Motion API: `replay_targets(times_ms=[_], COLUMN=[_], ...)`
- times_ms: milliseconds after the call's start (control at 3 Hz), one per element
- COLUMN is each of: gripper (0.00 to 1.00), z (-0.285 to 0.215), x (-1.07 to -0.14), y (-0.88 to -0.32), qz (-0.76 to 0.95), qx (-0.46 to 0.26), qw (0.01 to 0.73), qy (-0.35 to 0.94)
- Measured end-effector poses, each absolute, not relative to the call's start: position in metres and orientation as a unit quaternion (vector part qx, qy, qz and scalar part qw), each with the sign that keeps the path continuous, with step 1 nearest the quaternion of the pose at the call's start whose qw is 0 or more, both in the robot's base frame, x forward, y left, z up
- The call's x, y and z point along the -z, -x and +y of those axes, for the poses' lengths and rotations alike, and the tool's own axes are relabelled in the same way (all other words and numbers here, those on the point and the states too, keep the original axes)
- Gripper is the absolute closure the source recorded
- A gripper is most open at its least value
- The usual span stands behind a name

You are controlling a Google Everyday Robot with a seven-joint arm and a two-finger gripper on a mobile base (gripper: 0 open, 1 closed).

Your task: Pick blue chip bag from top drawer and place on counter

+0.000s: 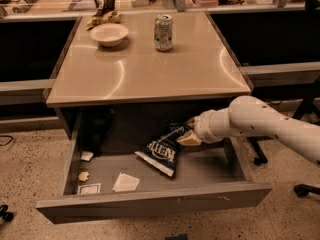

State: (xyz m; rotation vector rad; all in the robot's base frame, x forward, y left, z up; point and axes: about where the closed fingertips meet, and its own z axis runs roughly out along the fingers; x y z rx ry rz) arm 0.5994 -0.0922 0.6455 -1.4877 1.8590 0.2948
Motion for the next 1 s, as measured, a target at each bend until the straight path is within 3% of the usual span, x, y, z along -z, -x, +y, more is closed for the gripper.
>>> replay_targets(times_ms=[333, 1000], gripper=[0.94, 1.00], z=[-0.089, -0.092], x=[-0.646, -0.687], y=[-0.596, -0.562], qz=[0.717, 0.721], qx=[-0.119, -0.124], qw=[0.364, 0.346], qy=[0.582, 0.587])
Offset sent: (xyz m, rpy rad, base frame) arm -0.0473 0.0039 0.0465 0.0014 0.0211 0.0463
